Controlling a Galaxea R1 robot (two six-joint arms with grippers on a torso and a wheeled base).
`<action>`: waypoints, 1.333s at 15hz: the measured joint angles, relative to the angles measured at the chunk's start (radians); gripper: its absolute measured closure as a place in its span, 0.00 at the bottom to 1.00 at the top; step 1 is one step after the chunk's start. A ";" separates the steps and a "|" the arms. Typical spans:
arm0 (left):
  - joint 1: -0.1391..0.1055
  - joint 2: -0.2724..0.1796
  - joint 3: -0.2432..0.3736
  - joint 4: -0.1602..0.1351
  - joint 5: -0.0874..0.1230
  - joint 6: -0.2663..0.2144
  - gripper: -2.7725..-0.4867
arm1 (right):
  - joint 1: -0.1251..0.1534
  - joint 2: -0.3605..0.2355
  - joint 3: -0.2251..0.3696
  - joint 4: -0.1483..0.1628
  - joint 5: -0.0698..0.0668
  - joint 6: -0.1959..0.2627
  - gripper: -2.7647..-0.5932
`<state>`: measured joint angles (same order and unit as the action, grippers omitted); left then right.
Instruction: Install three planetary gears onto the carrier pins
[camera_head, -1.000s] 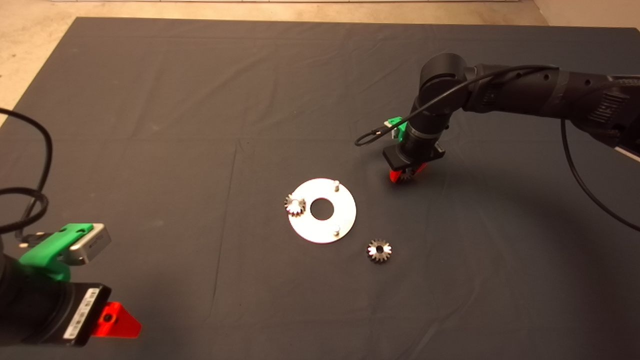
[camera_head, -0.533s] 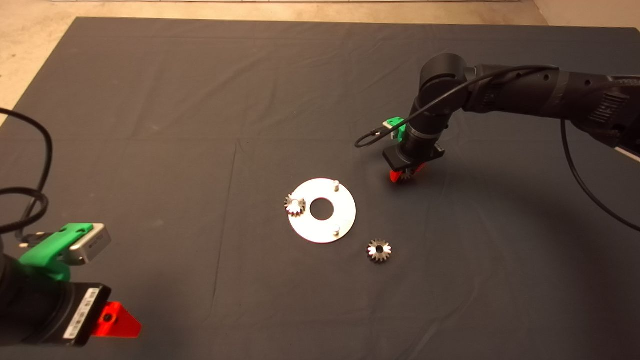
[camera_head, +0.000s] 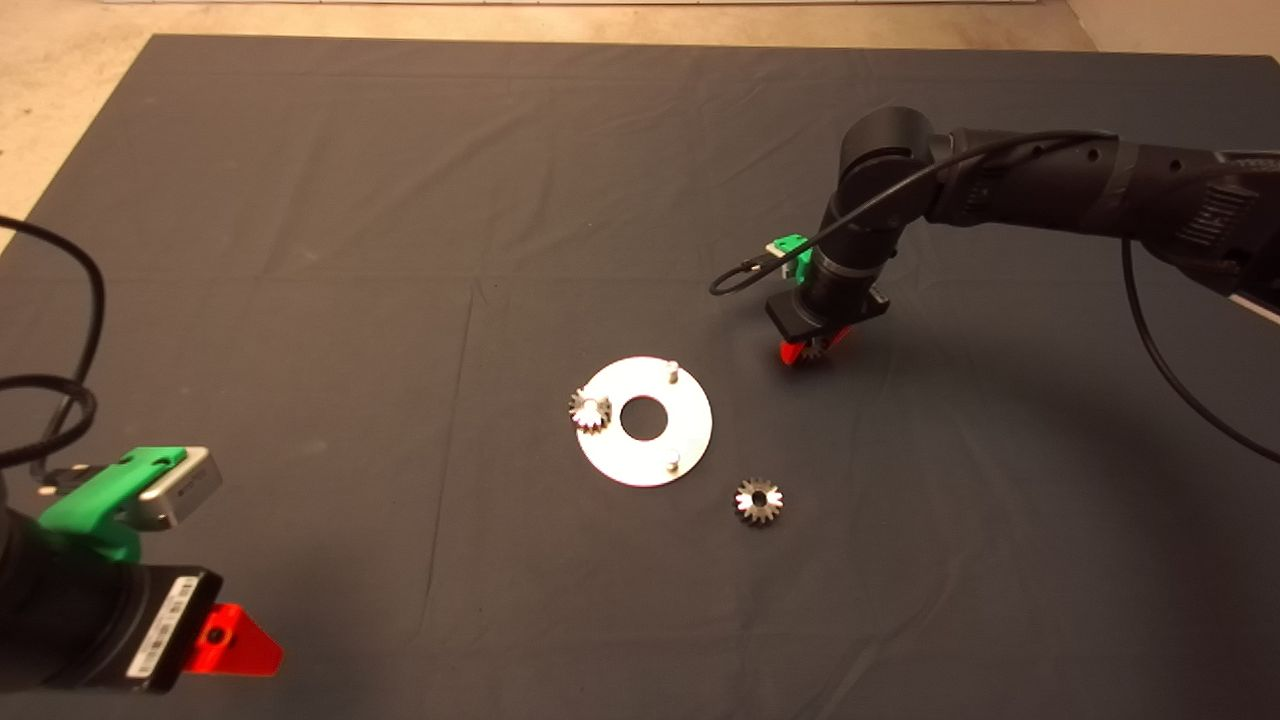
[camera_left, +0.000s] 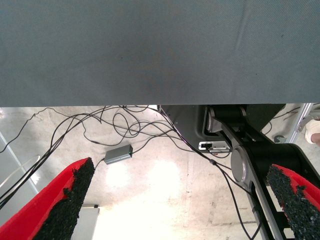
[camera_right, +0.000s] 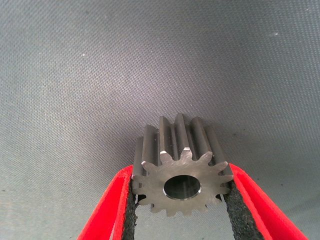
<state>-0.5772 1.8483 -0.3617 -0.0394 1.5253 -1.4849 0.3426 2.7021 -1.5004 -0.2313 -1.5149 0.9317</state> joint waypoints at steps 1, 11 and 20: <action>0.000 0.000 0.000 0.000 0.000 0.000 0.11 | 0.001 0.003 -0.015 0.005 0.000 0.000 0.78; 0.000 0.000 0.000 0.000 0.000 0.003 0.11 | 0.081 0.016 -0.046 0.016 -0.013 0.000 0.79; 0.000 0.003 0.000 0.000 0.000 0.003 0.11 | 0.135 0.063 -0.069 0.213 -0.014 0.002 0.79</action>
<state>-0.5772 1.8511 -0.3621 -0.0390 1.5255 -1.4817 0.4777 2.7653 -1.5696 -0.0183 -1.5287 0.9336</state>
